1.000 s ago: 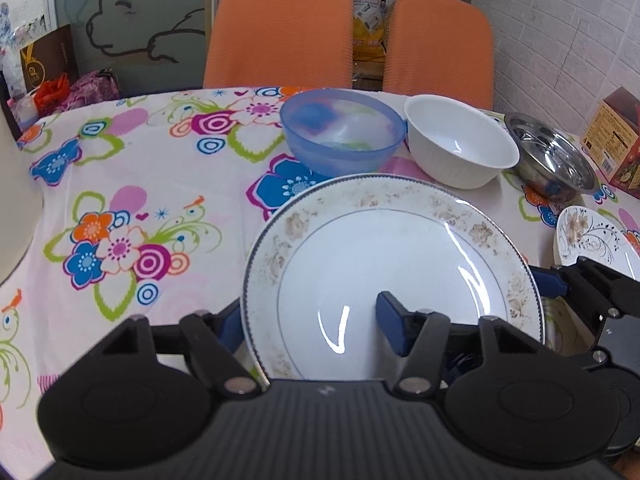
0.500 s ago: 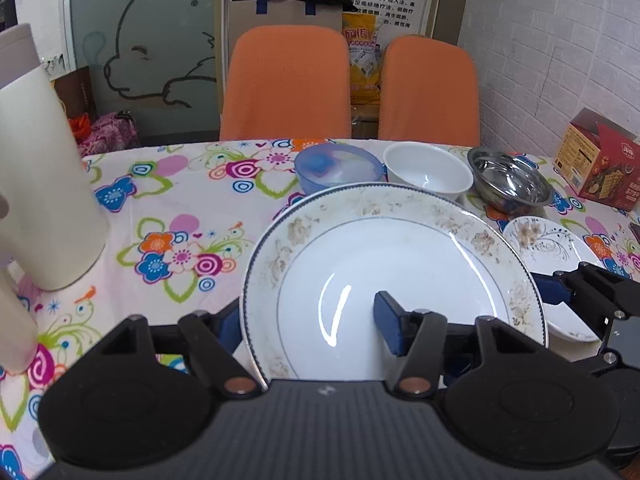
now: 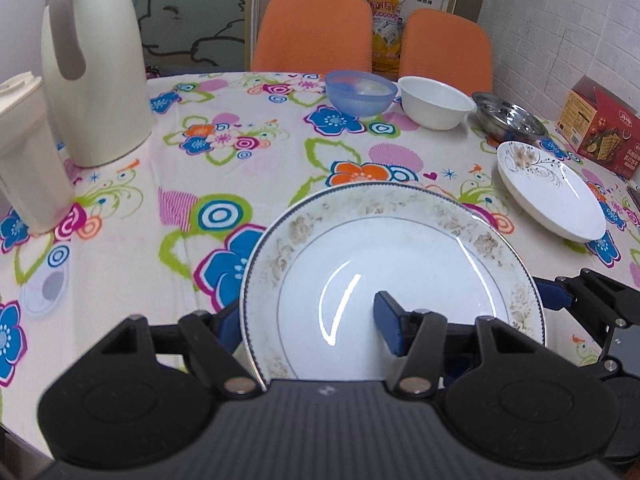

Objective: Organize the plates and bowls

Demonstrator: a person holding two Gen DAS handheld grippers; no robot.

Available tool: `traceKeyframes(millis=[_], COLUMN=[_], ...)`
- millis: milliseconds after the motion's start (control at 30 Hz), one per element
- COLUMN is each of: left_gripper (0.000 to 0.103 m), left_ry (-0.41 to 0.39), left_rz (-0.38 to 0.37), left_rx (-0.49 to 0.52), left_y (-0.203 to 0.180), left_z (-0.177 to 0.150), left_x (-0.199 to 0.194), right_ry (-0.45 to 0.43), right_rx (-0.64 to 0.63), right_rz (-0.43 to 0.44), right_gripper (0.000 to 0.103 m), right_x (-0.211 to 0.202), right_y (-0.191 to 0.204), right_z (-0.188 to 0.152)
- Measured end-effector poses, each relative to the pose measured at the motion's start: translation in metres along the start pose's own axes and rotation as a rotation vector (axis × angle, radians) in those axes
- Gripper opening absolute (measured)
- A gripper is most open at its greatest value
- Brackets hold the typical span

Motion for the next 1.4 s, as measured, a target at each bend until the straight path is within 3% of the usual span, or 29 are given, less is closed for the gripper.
traceKeyframes(millis=[167,300,533,600,833,1000,1100,1233,1333,1400], left_gripper=[0.059,0.074,0.077,0.094,0.096,0.097,0.098,0.097,0.096,0.097], left_ry=[-0.017,-0.041,-0.106,-0.127,-0.154,-0.15,-0.102,-0.058,-0.083,-0.09], left_rz=[0.078,0.066,0.096,0.116,0.189,0.367,0.386,0.35,0.41,0.411], left_rx=[0.059,0.079,0.064,0.056,-0.017,-0.151,-0.191,-0.157,-0.072,-0.046], left_y=[0.0,-0.001,0.001,0.005,0.027,0.066,0.082,0.073,0.057,0.053], left_z=[-0.006,-0.007,0.002,0.005,0.016,0.019,0.015,0.007,0.008,0.011], left_x=[0.01,0.007,-0.008,-0.011,-0.021,-0.022,-0.011,0.004,0.005,0.002], right_ry=[0.005,-0.013,-0.126,-0.128,-0.07,-0.052,-0.055,-0.055,-0.045,-0.041], right_rx=[-0.031,-0.019,-0.002,0.006,0.146,0.204,0.211,0.217,0.216,0.216], right_rz=[0.006,0.003,-0.068,-0.075,-0.067,-0.071,-0.071,-0.069,-0.064,-0.065], right_gripper=[0.075,0.074,0.076,0.076,0.076,0.076,0.076,0.076,0.076,0.076], right_x=[0.005,0.001,-0.025,-0.03,-0.028,-0.029,-0.029,-0.027,-0.026,-0.026], right_y=[0.007,0.005,-0.003,-0.01,-0.044,-0.058,-0.061,-0.063,-0.063,-0.064], right_z=[-0.008,-0.01,-0.003,0.0,-0.008,-0.014,-0.014,-0.012,-0.013,-0.014])
Point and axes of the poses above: each gripper's, at about its wrist camera, not at the fingertips, and x roughly the way its jaws point, y to its left, z to its top, the point moved 2 cm from there along x, roughly the way its jaws point, and after that the axes turned 7 degrees about -z, right-handed, at the moved point
